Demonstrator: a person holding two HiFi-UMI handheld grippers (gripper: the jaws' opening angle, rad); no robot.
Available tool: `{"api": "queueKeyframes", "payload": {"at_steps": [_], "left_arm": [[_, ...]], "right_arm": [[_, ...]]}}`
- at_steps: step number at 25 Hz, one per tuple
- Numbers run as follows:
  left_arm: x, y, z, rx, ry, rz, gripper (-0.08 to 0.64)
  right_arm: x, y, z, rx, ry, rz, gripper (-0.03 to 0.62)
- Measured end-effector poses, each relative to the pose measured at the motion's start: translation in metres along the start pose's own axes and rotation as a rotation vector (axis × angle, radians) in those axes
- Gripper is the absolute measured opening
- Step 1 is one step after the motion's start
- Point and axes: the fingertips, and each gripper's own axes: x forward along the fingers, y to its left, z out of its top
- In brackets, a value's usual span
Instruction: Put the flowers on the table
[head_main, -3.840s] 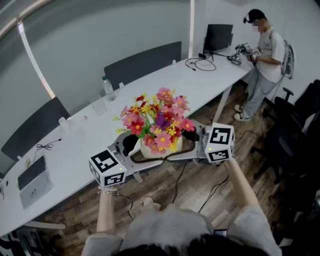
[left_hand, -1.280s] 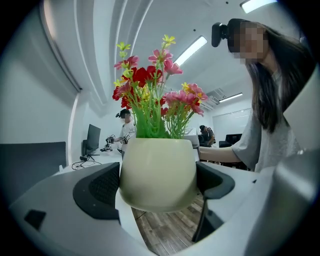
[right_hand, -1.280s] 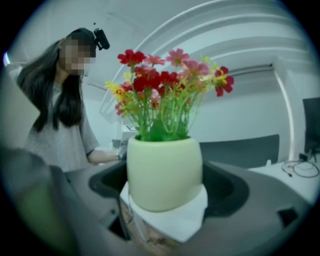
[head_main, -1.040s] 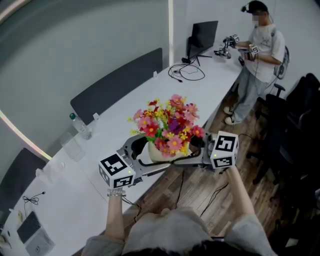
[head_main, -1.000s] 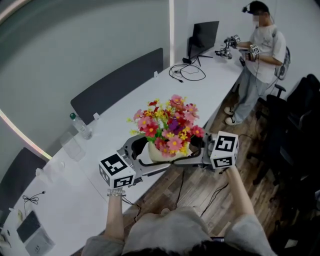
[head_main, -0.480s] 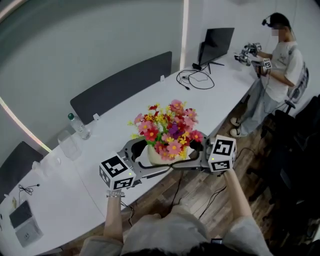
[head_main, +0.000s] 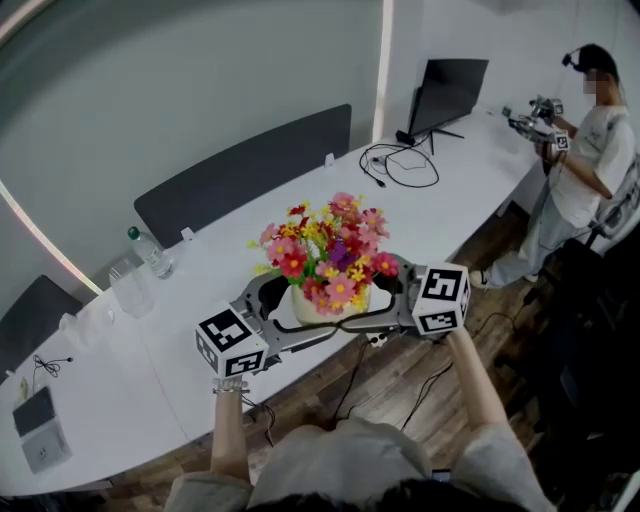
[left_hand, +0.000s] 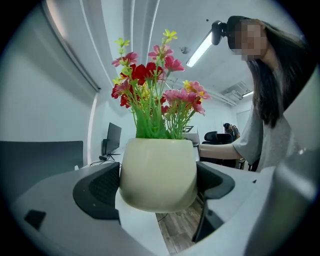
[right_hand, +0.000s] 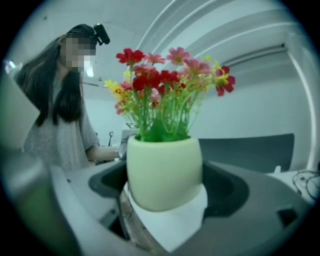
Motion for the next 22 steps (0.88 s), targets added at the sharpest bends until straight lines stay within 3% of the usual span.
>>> {"api": "queueKeyframes", "payload": {"at_steps": [22], "left_arm": [[0.051, 0.016, -0.020, -0.018, 0.030, 0.148, 0.465]], "right_arm": [[-0.032, -0.038, -0.029, -0.029, 0.008, 0.141, 0.454]]}}
